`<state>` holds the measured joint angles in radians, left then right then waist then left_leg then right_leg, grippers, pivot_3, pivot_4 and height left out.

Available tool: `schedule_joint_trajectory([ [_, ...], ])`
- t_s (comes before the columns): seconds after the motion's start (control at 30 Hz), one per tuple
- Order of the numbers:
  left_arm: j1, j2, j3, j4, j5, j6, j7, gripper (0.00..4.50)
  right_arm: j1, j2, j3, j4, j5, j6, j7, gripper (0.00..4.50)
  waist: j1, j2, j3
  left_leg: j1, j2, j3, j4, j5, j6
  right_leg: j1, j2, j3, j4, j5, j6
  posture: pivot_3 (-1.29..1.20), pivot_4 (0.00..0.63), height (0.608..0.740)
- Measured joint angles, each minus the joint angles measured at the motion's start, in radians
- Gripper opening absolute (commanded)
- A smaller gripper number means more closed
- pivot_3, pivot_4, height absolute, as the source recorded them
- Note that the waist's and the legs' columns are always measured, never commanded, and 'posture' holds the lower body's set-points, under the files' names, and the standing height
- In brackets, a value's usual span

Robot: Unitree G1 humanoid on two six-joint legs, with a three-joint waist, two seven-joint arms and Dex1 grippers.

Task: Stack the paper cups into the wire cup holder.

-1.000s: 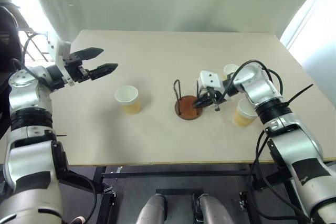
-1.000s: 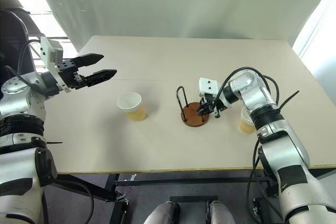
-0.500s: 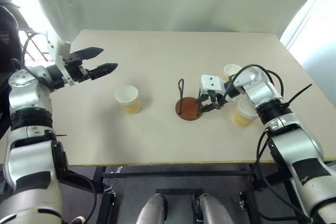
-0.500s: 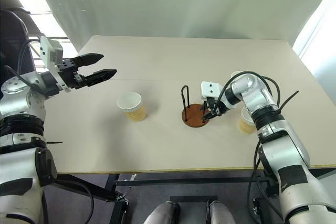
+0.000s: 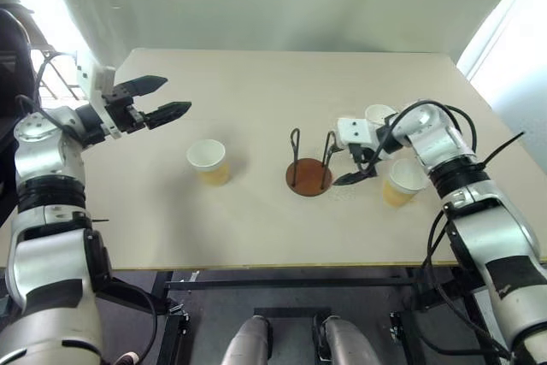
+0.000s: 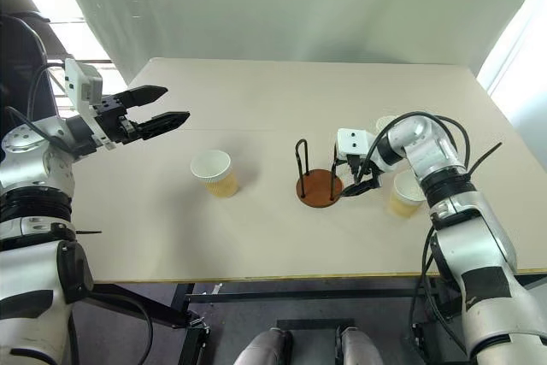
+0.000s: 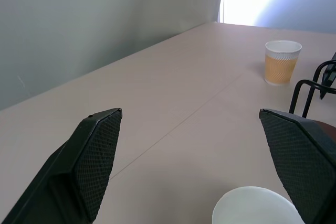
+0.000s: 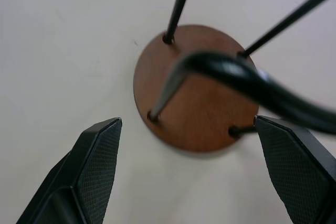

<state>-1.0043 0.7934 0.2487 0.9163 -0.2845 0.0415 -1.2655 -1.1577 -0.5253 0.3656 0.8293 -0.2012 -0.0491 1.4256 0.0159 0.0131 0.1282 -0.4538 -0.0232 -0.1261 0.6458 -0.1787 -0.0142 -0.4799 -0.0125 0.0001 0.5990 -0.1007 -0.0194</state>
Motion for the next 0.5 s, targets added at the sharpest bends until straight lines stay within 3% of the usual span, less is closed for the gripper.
schedule_joint_trajectory([
  [0.5,-0.058,-0.037,-0.025,0.028,-0.002,0.065,-0.046,4.50,-0.136,-0.059,-0.010,0.152,-0.054,-0.090,-0.157,4.12,0.001,0.000,0.000,0.000,0.000,0.000,-0.001,-0.001,-0.001,0.000,0.000,0.000,-0.001,0.000,0.000,0.00,0.150,0.740],
])
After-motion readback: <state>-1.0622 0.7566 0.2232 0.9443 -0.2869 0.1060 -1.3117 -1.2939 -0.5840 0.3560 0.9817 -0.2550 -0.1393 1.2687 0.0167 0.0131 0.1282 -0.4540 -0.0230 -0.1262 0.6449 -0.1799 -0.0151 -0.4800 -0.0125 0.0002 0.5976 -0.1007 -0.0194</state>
